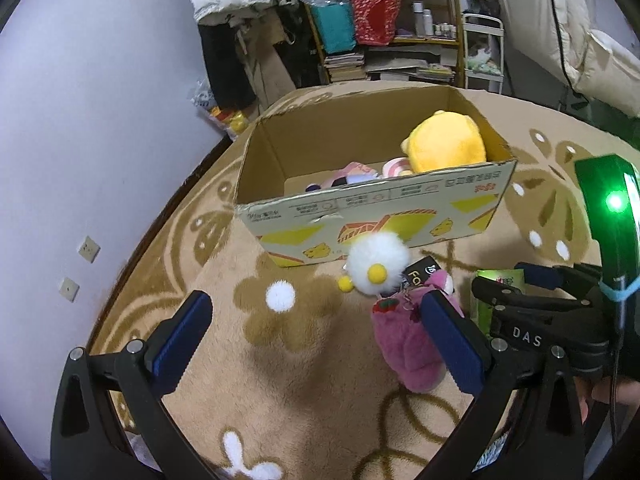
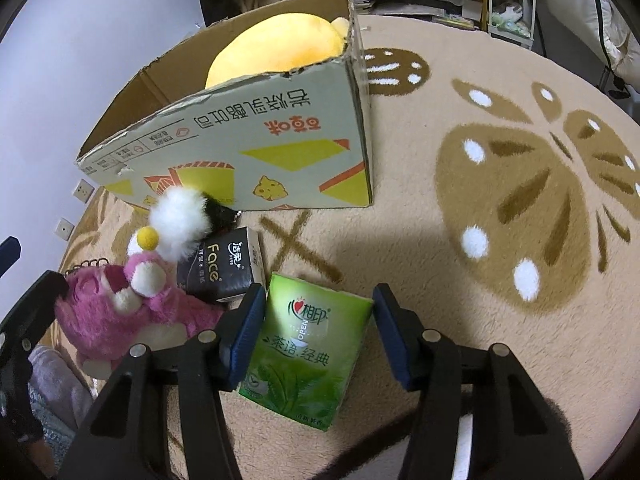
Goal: Organize soft objects
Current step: 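Close left tool on pink bear while right tool grips green tissue packet, lift both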
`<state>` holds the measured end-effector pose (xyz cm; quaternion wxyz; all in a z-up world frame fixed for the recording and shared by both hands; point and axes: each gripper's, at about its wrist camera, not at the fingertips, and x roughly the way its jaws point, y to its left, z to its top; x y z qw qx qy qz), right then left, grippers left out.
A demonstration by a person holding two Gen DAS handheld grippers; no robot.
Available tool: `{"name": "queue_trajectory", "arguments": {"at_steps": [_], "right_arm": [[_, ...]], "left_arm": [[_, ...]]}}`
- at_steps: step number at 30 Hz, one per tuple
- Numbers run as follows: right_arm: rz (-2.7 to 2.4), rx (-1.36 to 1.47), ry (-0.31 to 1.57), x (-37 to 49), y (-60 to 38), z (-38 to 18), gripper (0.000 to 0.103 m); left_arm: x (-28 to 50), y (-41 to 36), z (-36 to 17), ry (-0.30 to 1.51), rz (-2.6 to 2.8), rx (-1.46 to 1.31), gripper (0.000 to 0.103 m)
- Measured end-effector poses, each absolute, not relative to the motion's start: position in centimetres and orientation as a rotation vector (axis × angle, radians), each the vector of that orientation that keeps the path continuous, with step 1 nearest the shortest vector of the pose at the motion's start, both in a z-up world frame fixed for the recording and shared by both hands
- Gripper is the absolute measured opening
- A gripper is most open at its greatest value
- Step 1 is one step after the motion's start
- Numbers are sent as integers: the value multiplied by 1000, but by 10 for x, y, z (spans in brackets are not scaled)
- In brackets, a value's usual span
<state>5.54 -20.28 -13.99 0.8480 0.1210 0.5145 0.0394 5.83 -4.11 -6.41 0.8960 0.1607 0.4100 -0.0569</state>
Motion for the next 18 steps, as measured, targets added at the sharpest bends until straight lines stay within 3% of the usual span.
{"name": "queue_trajectory", "arguments": {"at_steps": [18], "right_arm": [[12,272,994,48,-234,-107,58]], "left_arm": [[41,-71,-53,861,-278,287,103]]}}
